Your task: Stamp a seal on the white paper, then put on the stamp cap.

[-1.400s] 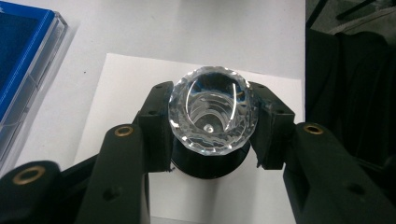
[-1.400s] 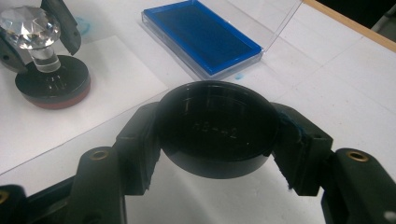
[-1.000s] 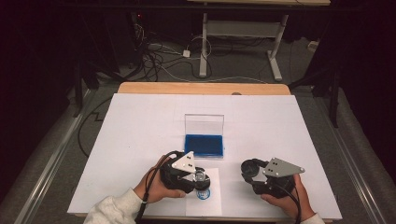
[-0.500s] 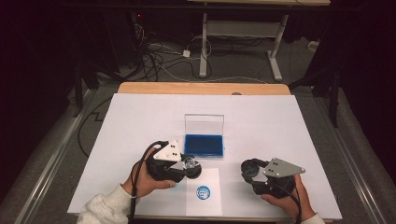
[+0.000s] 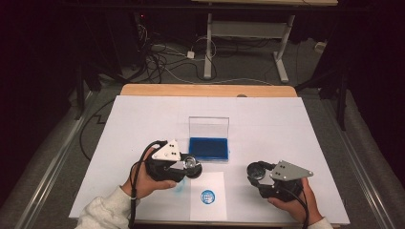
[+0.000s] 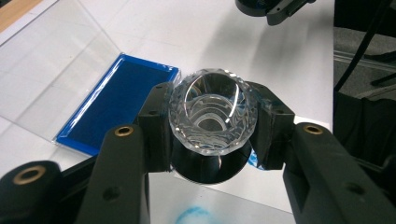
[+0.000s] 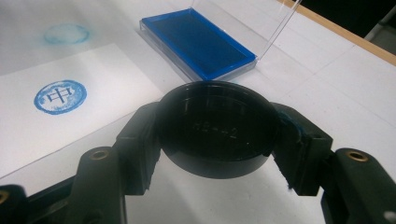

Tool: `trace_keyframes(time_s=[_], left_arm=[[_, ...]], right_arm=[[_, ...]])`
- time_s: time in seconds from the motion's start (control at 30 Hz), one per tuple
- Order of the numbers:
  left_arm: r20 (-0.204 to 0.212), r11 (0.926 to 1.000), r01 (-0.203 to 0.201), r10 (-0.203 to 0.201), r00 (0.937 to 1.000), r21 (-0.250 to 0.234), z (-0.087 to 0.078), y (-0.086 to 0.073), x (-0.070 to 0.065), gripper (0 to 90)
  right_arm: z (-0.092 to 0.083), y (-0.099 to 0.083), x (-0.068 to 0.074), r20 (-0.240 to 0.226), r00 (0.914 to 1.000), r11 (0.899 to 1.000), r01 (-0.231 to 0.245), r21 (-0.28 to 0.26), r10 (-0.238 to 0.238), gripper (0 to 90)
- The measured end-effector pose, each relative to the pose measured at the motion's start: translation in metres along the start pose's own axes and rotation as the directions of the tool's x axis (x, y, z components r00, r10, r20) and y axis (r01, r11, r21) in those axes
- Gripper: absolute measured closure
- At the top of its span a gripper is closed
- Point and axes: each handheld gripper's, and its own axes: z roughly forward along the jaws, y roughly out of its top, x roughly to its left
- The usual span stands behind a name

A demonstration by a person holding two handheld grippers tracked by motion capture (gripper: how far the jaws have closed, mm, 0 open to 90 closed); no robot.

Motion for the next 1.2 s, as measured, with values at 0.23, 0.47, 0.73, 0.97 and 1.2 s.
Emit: trace_keyframes(time_s=[0.23, 0.47, 0.73, 0.97, 1.2], left_arm=[[-0.028, 0.9997, 0.019, -0.020, 0.9994, -0.013, -0.007, -0.003, 0.005, 54.5], [-0.053, 0.9995, 0.028, -0.029, 0.9982, -0.015, -0.011, -0.006, 0.007, 54.4], [-0.079, 0.9993, 0.037, -0.037, 0.9962, -0.008, -0.009, -0.009, 0.011, 54.4], [-0.093, 0.9986, 0.054, -0.054, 0.9942, -0.002, -0.007, -0.014, 0.018, 54.5], [-0.109, 0.9983, 0.056, -0.058, 0.9924, -0.017, -0.005, -0.013, 0.023, 54.5]], right_arm=[[0.000, 0.000, -0.001, 0.003, 1.0000, 1.000, 0.000, 0.003, 0.000, 38.3], [0.004, 0.002, 0.000, -0.005, 1.0000, 1.000, 0.008, 0.005, -0.008, 38.3], [0.005, 0.002, 0.000, -0.014, 0.9999, 1.000, 0.005, 0.005, -0.005, 38.3], [0.007, 0.002, 0.000, -0.015, 0.9999, 1.000, 0.005, 0.010, -0.004, 38.3], [0.015, 0.003, 0.002, -0.027, 0.9995, 1.000, 0.018, 0.023, -0.018, 38.3]])
